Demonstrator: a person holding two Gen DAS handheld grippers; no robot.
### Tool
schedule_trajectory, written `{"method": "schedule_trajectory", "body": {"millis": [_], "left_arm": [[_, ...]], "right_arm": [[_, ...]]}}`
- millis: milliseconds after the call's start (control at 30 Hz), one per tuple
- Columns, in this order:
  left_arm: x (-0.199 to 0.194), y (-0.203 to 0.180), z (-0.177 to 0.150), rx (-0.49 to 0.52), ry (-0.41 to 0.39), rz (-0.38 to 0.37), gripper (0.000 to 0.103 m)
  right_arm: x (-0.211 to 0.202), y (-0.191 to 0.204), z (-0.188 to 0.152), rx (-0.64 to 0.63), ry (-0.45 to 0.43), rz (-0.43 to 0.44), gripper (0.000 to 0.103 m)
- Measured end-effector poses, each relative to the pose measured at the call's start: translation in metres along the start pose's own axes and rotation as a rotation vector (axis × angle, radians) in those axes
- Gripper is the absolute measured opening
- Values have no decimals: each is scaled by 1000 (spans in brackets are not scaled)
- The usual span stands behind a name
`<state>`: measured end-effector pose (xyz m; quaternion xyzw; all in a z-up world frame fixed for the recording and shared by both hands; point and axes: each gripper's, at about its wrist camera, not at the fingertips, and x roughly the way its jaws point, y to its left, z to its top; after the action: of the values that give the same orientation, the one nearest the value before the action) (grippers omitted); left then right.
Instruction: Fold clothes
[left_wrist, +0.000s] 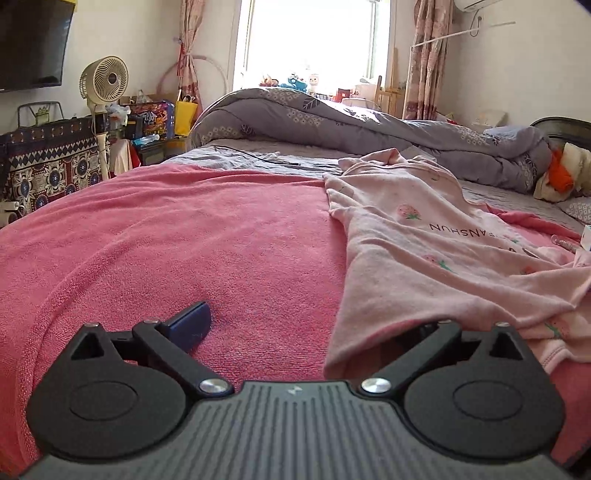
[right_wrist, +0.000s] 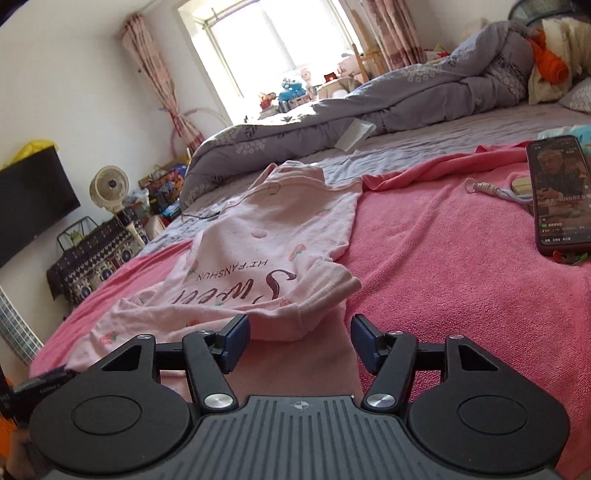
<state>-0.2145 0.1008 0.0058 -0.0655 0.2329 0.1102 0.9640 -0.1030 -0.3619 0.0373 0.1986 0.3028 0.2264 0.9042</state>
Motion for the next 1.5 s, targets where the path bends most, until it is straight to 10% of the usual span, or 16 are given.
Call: {"method": "schedule_trajectory", "body": {"millis": [167,267,467,667,833,967,1300,1500], "left_arm": [[-6,1,0,-6,-20,27,103],[-9,15,2,-46,-34,91,103],[-12,39,6,-167,-47,118,103],[-13,49,-5,-204,-51,129,103],[-13,40,-11,-122,-59,151,103],[-14,37,-10,-111,-65,157,103],[-17,33,-17,-23,-79,153,103],[-17,32,-26,-23,-104,160,103]], "right_arm": [[19,-26,14,268,0,70,68],[40,-23,17,285,78,-26,21],[45,26,51,153,2,-7,10],[11,66,62,34,-159,129,10],[25,24,-14,-57,-29,-203,12],[18,27,-55,-221,-91,-267,12],[34,82,-98,-865,-257,-681,59],[39,129,-66,-718,-334,-393,60]]}}
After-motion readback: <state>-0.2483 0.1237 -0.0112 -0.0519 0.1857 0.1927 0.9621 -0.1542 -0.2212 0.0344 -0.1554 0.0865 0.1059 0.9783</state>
